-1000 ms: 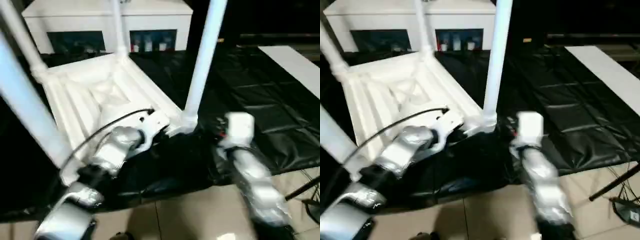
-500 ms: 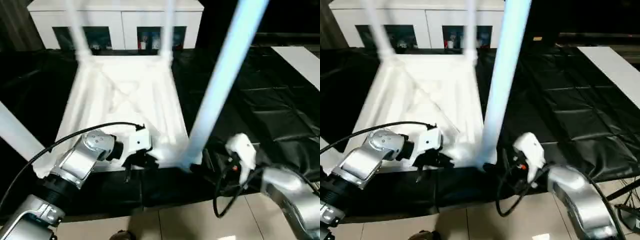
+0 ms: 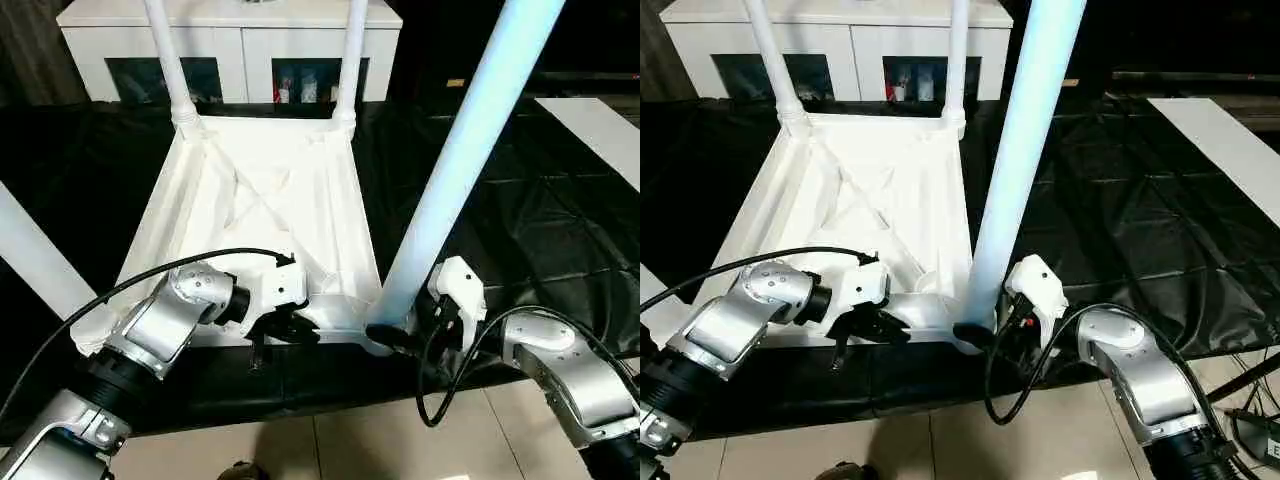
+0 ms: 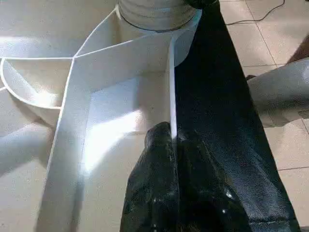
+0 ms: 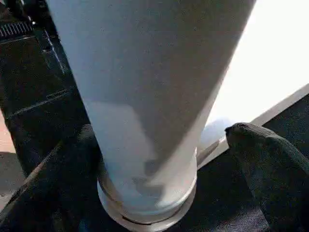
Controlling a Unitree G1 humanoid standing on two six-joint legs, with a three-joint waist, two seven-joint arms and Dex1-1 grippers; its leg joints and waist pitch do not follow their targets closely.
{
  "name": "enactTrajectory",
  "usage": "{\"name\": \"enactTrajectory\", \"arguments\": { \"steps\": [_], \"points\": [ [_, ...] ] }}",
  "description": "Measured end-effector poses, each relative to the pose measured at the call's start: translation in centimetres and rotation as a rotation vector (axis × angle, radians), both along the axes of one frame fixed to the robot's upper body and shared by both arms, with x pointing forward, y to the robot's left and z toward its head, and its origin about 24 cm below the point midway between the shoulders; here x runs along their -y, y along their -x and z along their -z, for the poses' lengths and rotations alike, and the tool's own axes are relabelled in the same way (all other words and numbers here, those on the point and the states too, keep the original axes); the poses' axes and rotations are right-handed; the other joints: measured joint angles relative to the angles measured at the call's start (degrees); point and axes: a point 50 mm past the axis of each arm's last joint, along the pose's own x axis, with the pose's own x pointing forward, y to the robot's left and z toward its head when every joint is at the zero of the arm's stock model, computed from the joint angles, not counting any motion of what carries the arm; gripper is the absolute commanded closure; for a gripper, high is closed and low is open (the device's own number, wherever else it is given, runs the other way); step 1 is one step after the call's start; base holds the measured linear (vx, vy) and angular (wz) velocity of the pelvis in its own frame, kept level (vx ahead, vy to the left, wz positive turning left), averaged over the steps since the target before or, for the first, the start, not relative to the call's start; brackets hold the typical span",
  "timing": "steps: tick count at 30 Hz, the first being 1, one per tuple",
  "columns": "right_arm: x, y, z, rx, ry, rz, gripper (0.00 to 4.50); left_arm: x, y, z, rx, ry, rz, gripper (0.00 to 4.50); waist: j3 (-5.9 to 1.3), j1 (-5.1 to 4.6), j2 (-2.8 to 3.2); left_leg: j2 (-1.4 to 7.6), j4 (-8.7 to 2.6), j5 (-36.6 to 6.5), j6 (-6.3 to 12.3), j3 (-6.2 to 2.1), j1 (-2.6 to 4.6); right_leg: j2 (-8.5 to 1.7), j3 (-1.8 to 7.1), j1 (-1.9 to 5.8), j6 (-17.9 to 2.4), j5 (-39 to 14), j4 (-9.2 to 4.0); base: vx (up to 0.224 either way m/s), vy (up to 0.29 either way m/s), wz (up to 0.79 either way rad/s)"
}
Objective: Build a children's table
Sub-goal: Rotate leg to tighten
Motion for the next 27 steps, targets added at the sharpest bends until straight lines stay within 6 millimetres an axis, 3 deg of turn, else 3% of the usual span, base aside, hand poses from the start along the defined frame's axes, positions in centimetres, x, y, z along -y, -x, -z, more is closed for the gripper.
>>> {"name": "enactTrajectory", "arguments": {
  "steps": [3, 11, 21, 27],
  "points": [
    [-0.15, -0.04, 0.07, -0.001, -0.004, -0.015, 0.31, -0.02, 0.00, 0.00, 0.000, -0.001, 0.000, 4.50, -0.02, -0.04, -0.03, 0.02, 0.05, 0.00, 0.00, 0.00, 0.00, 0.01, 0.00, 0.01, -0.01, 0.00, 0.01, 0.000, 0.000, 0.00],
    [-0.42, -0.17, 0.14, 0.005, -0.007, -0.043, 1.10, -0.02, -0.03, -0.03, 0.002, -0.003, -0.001, 4.50, -0.02, -0.11, -0.03, 0.07, 0.17, 0.00, 0.00, 0.00, -0.01, 0.03, -0.01, 0.02, -0.02, 0.01, 0.07, 0.000, 0.000, 0.00],
    [-0.68, -0.09, 0.28, 0.002, -0.016, -0.057, 1.78, -0.10, -0.06, -0.04, 0.002, -0.008, -0.005, 4.50, -0.02, -0.38, -0.05, 0.09, 0.20, 0.00, 0.00, 0.00, 0.00, 0.04, -0.01, 0.03, -0.02, 0.01, 0.07, 0.000, 0.000, 0.00],
    [-0.73, -0.09, 0.29, 0.001, -0.023, -0.057, 1.88, -0.17, -0.07, -0.03, 0.000, -0.010, -0.007, 4.50, -0.02, -0.55, -0.06, 0.10, 0.22, 0.00, 0.00, 0.00, 0.01, 0.04, -0.02, 0.06, -0.03, 0.02, 0.07, 0.000, 0.000, 0.00]
  ]
}}
